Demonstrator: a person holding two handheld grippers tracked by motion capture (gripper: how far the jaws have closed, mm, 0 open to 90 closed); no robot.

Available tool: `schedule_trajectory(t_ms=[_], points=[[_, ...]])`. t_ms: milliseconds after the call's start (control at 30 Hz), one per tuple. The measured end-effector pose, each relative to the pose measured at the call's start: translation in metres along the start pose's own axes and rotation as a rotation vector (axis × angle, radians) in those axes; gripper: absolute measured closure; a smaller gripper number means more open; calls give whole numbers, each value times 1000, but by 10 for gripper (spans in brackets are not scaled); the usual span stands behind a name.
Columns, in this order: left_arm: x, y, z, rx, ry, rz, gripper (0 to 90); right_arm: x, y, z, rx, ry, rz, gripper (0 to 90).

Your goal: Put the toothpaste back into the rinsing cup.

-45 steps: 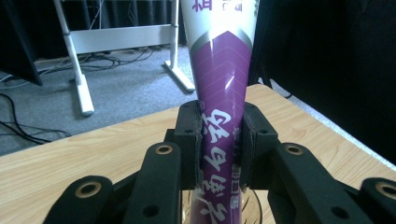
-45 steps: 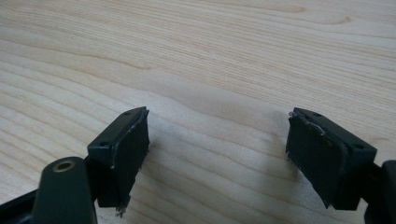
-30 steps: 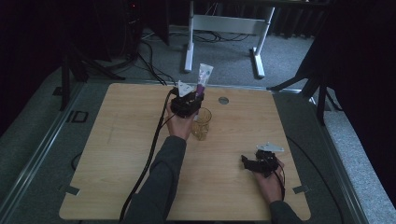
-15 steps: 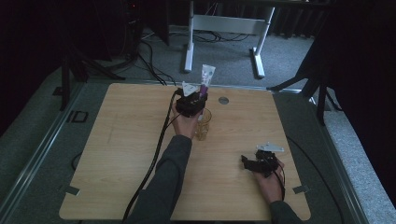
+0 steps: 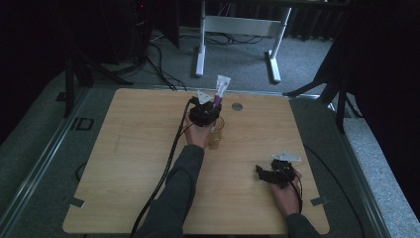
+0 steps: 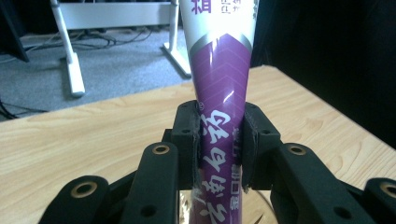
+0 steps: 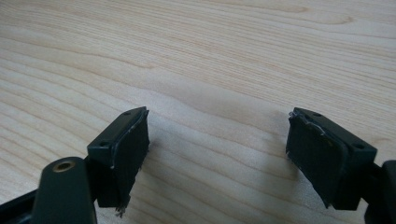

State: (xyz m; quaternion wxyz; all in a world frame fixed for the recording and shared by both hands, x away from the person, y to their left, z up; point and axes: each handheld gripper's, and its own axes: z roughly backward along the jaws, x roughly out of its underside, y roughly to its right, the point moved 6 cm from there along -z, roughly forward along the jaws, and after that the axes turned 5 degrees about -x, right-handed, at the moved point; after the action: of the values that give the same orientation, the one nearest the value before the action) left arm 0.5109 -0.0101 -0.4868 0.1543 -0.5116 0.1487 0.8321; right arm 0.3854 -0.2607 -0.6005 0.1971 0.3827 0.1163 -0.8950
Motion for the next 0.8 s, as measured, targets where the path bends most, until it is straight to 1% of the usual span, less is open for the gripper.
schedule_trajectory(t_ms=[200,233,300,333,400,433,467,567,633,700,733,800], points=[[12,4,-3,-2,-38,-32,695,0,0,0,0,0,0,211],[15,4,-3,-5,-42,-41,679,0,0,0,0,0,1,211],[19,5,-2,-6,-37,-42,670,0,0,0,0,0,0,211],[20,5,1,-1,-21,-41,692,0,0,0,0,0,0,210],[21,5,9,12,7,-30,657,0,0,0,-1,0,1,210],[21,5,9,12,7,-30,637,0,0,0,-1,0,1,210],[22,4,11,9,7,-39,637,0,0,0,-1,0,1,210],[25,3,17,5,7,-58,582,0,0,0,-1,0,1,210],[26,0,22,6,13,-52,570,0,0,0,-1,0,1,210],[29,-5,28,10,17,-37,518,0,0,0,-1,0,1,210],[31,-8,32,12,14,-28,518,0,0,0,-1,0,1,210],[35,-17,39,0,14,-17,486,0,0,0,-1,0,1,210]])
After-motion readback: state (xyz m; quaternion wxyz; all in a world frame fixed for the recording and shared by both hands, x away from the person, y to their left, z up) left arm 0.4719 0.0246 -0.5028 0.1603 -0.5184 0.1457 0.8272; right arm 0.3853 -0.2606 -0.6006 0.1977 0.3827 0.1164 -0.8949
